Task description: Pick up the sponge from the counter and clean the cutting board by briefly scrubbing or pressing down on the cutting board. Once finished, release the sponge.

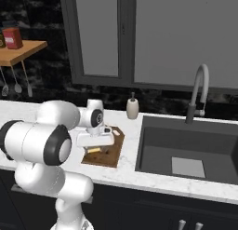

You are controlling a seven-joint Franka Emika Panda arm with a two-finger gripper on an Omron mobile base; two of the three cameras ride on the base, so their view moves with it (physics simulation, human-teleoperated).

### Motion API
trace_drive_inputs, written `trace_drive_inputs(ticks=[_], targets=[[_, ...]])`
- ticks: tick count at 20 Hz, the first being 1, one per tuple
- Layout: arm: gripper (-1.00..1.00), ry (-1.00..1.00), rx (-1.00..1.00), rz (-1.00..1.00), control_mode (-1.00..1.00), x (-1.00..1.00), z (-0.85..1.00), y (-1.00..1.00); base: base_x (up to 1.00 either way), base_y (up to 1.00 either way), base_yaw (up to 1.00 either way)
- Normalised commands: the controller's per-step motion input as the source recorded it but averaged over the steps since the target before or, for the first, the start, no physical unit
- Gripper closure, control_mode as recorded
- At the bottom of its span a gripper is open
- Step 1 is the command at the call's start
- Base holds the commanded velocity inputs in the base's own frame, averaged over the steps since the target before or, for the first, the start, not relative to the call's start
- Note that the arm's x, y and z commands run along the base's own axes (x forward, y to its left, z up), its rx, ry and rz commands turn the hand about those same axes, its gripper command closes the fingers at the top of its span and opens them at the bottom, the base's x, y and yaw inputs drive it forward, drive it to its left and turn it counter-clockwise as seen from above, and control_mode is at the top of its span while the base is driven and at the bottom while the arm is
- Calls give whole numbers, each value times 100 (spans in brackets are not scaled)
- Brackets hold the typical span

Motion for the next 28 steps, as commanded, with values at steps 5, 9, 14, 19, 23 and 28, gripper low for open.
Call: trace_drive_inputs(ticks=[5,9,14,19,23,28], targets=[[100,-10,1,0,-100,-20,44,61,0,0,0],[100,-1,1,0,-100,-12,17,77,0,0,0],[100,-1,1,0,-100,-6,-1,85,0,0,0],[-100,-3,0,0,-100,0,-11,86,0,0,0],[-100,-9,0,0,-100,0,23,23,0,0,0],[-100,-15,0,0,-100,0,87,0,0,0,0]])
